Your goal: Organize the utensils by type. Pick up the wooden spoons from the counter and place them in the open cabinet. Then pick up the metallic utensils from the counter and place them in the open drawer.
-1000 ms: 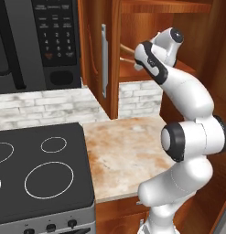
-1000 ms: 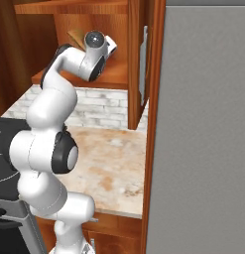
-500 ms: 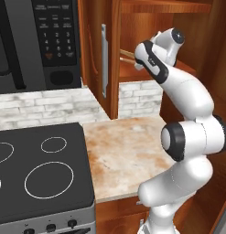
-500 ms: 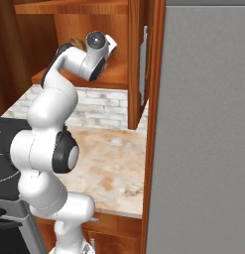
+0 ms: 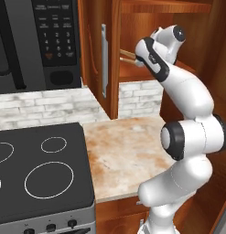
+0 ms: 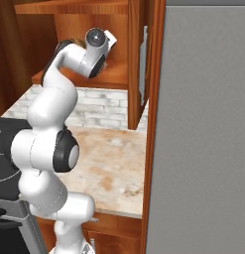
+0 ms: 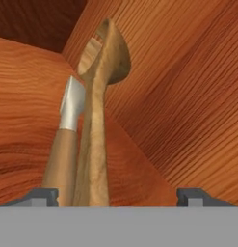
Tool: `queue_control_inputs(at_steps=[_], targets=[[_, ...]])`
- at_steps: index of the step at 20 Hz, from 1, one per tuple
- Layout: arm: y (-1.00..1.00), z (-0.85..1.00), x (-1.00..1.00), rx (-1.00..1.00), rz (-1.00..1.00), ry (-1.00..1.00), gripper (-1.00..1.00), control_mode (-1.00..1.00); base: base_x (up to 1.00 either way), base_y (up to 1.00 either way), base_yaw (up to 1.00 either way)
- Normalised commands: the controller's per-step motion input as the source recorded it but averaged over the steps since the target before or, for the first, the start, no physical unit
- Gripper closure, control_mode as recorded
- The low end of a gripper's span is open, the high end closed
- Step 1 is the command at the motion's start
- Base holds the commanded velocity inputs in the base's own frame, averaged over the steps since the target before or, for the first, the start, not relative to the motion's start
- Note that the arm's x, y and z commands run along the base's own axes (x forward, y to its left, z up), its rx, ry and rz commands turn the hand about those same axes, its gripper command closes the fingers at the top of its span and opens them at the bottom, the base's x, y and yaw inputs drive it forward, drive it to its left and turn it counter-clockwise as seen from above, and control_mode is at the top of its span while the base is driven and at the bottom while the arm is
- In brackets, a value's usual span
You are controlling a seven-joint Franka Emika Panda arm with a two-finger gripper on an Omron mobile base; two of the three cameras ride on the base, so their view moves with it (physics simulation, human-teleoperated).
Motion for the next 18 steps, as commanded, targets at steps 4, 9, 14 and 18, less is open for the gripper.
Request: queue_control_inputs(at_steps=[4,9,14,18], targets=[[0.0,0.0,-0.5,0.0,0.0,-0.09,-1.0,-1.0,0.0,0.0,0.0],[0.0,0.1,-0.68,0.0,0.0,-0.06,-1.0,-1.0,0.0,0.0,0.0],[0.0,0.15,-0.74,0.03,0.0,0.0,-1.0,-1.0,0.0,0.0,0.0],[0.0,0.28,-0.76,0.05,0.0,0.0,-1.0,-1.0,0.0,0.0,0.0]])
